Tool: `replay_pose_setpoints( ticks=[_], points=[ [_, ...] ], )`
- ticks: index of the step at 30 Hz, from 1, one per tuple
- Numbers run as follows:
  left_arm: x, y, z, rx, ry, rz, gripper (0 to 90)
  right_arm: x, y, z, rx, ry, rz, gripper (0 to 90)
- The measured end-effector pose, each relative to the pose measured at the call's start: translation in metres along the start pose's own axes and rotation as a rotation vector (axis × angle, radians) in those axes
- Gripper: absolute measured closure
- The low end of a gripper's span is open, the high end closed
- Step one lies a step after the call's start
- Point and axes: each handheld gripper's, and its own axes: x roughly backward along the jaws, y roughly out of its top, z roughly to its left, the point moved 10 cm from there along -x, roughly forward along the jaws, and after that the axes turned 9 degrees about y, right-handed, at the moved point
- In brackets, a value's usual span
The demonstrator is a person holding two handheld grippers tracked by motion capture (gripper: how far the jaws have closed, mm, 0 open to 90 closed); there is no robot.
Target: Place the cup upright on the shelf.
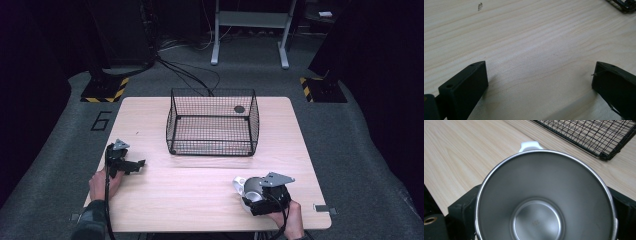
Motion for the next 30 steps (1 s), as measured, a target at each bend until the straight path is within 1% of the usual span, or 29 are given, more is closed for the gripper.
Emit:
replay_pose_setpoints(
  ticks=[1,2,4,5,6,7,8,9,10,11,12,13,14,15,16,17,18,19,20,21,22,23,24,26,27,28,29,30],
  points=[
    [0.0,0.0,0.0,0.001,-0.001,0.001,0.4,0.0,0.001,0.0,-0.007,0.002,-0.01,5.3],
    [0.0,0.0,0.0,0.001,-0.001,0.001,0.3,0.0,0.002,0.0,-0.002,-0.002,-0.024,5.4],
    [0.001,0.0,0.0,-0.001,-0.006,0.007,0.3,0.002,0.003,0.0,-0.007,-0.003,-0.022,5.4],
    [0.0,0.0,0.0,0.0,-0.004,0.005,0.3,0.004,0.008,-0.001,-0.015,-0.002,-0.037,5.4],
    [0.0,0.0,0.0,0.0,-0.004,0.005,0.3,0.004,0.008,-0.001,-0.015,-0.002,-0.037,5.4],
    [0.0,0.001,-0.001,0.012,-0.005,-0.001,0.3,0.006,0.013,-0.002,-0.018,-0.007,-0.046,5.4],
    [0.0,0.001,-0.001,0.015,-0.004,-0.003,0.3,0.007,0.015,-0.002,-0.017,-0.003,-0.044,5.5],
    [0.0,0.0,0.0,-0.003,-0.002,0.005,0.4,0.007,0.018,-0.003,-0.016,-0.004,-0.047,5.5],
    [0.0,0.0,0.0,-0.003,-0.002,0.005,0.3,0.007,0.018,-0.003,-0.016,-0.004,-0.047,5.5],
    [0.0,0.0,0.0,-0.002,0.0,0.0,0.3,0.008,0.024,-0.004,-0.016,-0.008,-0.051,5.5],
    [-0.001,0.001,-0.001,0.017,0.001,-0.01,0.3,0.009,0.027,-0.004,-0.016,-0.006,-0.055,5.5],
    [-0.001,0.001,-0.001,0.017,0.001,-0.01,0.3,0.009,0.027,-0.004,-0.016,-0.006,-0.055,5.5],
    [0.0,0.0,-0.001,0.01,-0.004,0.0,0.3,0.01,0.032,-0.002,-0.009,0.003,-0.053,5.5],
    [0.0,0.0,0.0,-0.001,-0.004,0.005,0.3,0.01,0.034,-0.002,-0.01,0.002,-0.054,5.5],
    [0.0,0.0,0.0,-0.001,-0.004,0.005,0.3,0.011,0.036,-0.003,-0.009,-0.001,-0.053,5.5],
    [0.0,0.0,-0.001,0.012,-0.004,-0.001,0.3,0.011,0.039,-0.003,-0.004,-0.003,-0.055,5.5],
    [0.0,0.0,-0.001,0.012,-0.004,-0.001,0.3,0.011,0.039,-0.003,-0.004,-0.003,-0.055,5.5],
    [0.001,0.0,0.0,-0.003,-0.005,0.007,0.4,0.013,0.044,-0.004,-0.006,-0.004,-0.056,5.5],
    [0.0,0.001,-0.001,0.014,-0.003,-0.006,0.3,0.013,0.046,-0.006,-0.007,-0.01,-0.062,5.5],
    [0.0,0.0,0.0,0.002,-0.005,0.005,0.3,0.014,0.048,-0.006,-0.018,-0.011,-0.066,5.5],
    [0.0,0.001,-0.001,0.016,-0.003,-0.005,0.3,0.015,0.05,-0.008,-0.014,-0.011,-0.073,5.5],
    [0.001,0.0,0.0,-0.001,-0.005,0.007,0.3,0.016,0.053,-0.009,-0.017,-0.007,-0.078,5.5],
    [0.0,0.0,-0.001,0.011,-0.004,0.0,0.3,0.016,0.055,-0.01,-0.027,-0.01,-0.08,5.5],
    [0.0,0.0,-0.001,0.01,-0.004,0.0,0.4,0.016,0.057,-0.012,-0.025,-0.011,-0.081,5.5],
    [0.0,0.001,-0.001,0.013,-0.003,-0.004,0.3,0.017,0.062,-0.014,-0.023,-0.009,-0.084,5.5],
    [0.0,0.001,-0.001,0.015,-0.003,-0.004,0.3,0.017,0.062,-0.014,-0.023,-0.009,-0.084,5.5],
    [0.0,0.0,0.0,0.001,-0.005,0.005,0.3,0.016,0.067,-0.016,-0.021,-0.012,-0.089,5.5],
    [0.0,0.0,0.0,0.001,-0.005,0.005,0.3,0.016,0.067,-0.016,-0.021,-0.012,-0.089,5.5]
  ],
)
